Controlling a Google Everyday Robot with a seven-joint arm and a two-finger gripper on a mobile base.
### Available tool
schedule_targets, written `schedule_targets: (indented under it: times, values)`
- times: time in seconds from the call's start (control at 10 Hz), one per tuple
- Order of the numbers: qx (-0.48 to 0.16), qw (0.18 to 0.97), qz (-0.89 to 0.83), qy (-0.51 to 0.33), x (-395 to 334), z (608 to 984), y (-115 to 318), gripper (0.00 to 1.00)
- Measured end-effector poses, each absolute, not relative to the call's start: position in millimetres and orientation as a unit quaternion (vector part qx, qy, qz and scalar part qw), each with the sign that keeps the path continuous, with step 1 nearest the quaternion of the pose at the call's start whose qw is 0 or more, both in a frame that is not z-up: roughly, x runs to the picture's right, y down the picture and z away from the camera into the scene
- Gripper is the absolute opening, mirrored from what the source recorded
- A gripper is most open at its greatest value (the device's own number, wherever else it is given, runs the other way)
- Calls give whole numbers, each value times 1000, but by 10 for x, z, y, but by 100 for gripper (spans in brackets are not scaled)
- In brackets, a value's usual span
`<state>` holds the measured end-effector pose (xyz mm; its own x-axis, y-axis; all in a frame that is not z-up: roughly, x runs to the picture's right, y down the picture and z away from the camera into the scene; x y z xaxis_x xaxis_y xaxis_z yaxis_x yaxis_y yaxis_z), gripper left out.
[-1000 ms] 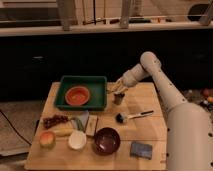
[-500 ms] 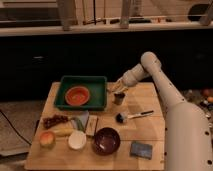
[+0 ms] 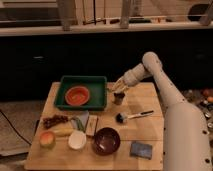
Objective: Place fork in metal cup
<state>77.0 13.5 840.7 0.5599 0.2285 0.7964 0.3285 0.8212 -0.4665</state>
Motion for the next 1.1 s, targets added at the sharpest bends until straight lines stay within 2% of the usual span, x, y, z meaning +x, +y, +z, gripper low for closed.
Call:
schedule_targets:
  times: [0.2, 1.1]
  values:
    - [-298, 829, -25, -473, 772, 8416, 144, 80]
    - [-290, 833, -30, -471, 787, 8428, 126, 80]
